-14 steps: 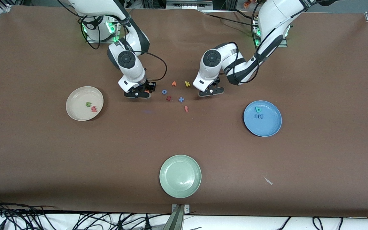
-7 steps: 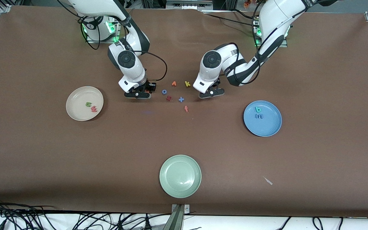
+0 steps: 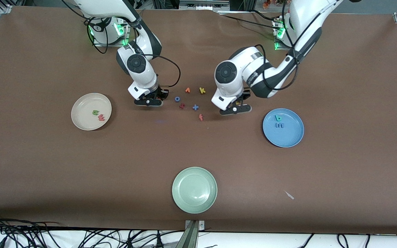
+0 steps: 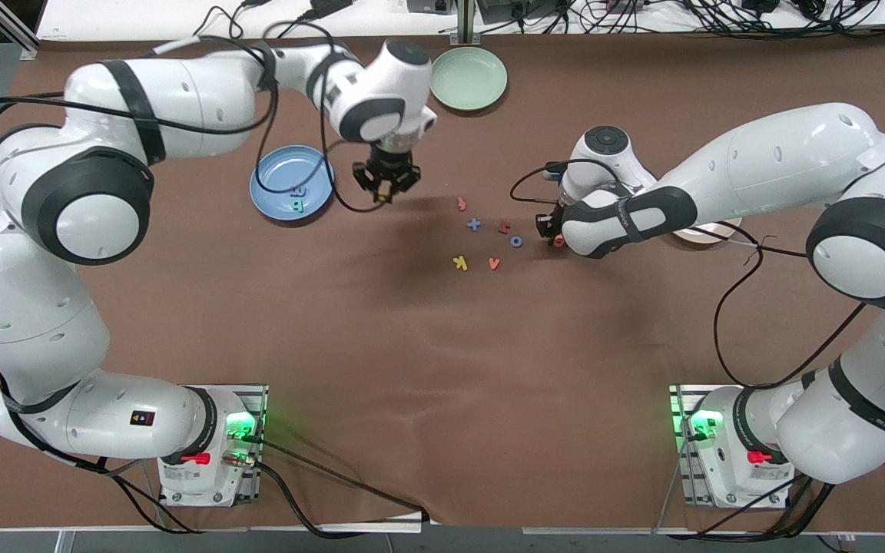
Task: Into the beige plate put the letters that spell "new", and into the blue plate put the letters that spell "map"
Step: 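Drop the yellow letter into the blue plate and orange into the white plate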
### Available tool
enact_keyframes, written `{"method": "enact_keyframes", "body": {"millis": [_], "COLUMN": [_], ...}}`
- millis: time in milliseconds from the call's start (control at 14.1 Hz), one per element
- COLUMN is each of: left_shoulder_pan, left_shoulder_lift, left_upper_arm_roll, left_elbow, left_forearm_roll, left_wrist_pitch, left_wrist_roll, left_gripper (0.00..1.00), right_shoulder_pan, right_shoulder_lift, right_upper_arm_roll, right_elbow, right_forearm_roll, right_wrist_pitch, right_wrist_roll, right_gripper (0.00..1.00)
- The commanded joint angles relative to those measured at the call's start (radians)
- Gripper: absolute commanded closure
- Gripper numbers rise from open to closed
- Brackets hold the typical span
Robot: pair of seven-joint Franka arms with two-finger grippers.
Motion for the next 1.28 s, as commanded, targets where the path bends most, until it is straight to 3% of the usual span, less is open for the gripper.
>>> {"method": "enact_keyframes", "body": {"millis": [0, 213, 355, 497, 639, 781, 852, 923, 1208], "left_shoulder_pan": [0.100, 0.184, 0.216, 0.237, 0.246, 0.246, 0.246, 0.249, 0.267], "left_shoulder_lift": [-0.001, 0.015, 0.045, 0.077, 0.100, 0.113, 0.113, 0.113, 0.094], "left_upper_arm_roll": [-0.005, 0.001, 0.025, 0.028, 0.031, 0.039, 0.044, 0.048, 0.050], "left_elbow": [0.039, 0.039, 0.036, 0.035, 0.033, 0.033, 0.029, 0.026, 0.039], "left_forearm_roll": [-0.006, 0.014, 0.041, 0.061, 0.091, 0.092, 0.092, 0.092, 0.089], "left_wrist_pitch": [-0.075, -0.063, -0.046, -0.017, 0.027, 0.045, 0.040, 0.035, 0.028], "left_wrist_roll": [0.229, 0.358, 0.397, 0.407, 0.407, 0.407, 0.407, 0.414, 0.482], "left_gripper": [1.00, 1.00, 1.00, 1.00, 0.99, 0.92, 0.67, 0.01, 0.00], "right_shoulder_pan": [0.017, 0.016, 0.011, 0.010, 0.011, 0.011, 0.011, 0.011, 0.008], "right_shoulder_lift": [0.044, 0.034, 0.006, -0.023, -0.046, -0.066, -0.075, -0.089, -0.078], "right_upper_arm_roll": [0.001, -0.001, -0.020, -0.079, -0.128, -0.195, -0.238, -0.286, -0.450], "right_elbow": [0.006, 0.022, 0.083, 0.136, 0.136, 0.131, 0.131, 0.130, 0.130], "right_forearm_roll": [0.010, 0.010, 0.009, 0.009, 0.009, 0.007, 0.007, 0.007, 0.009], "right_wrist_pitch": [0.052, 0.033, -0.104, -0.270, -0.304, -0.332, -0.356, -0.375, -0.392], "right_wrist_roll": [0.006, -0.015, -0.034, -0.128, -0.216, -0.331, -0.413, -0.495, -0.751], "right_gripper": [0.72, 0.80, 0.81, 0.82, 0.83, 0.83, 0.83, 0.83, 0.83]}}
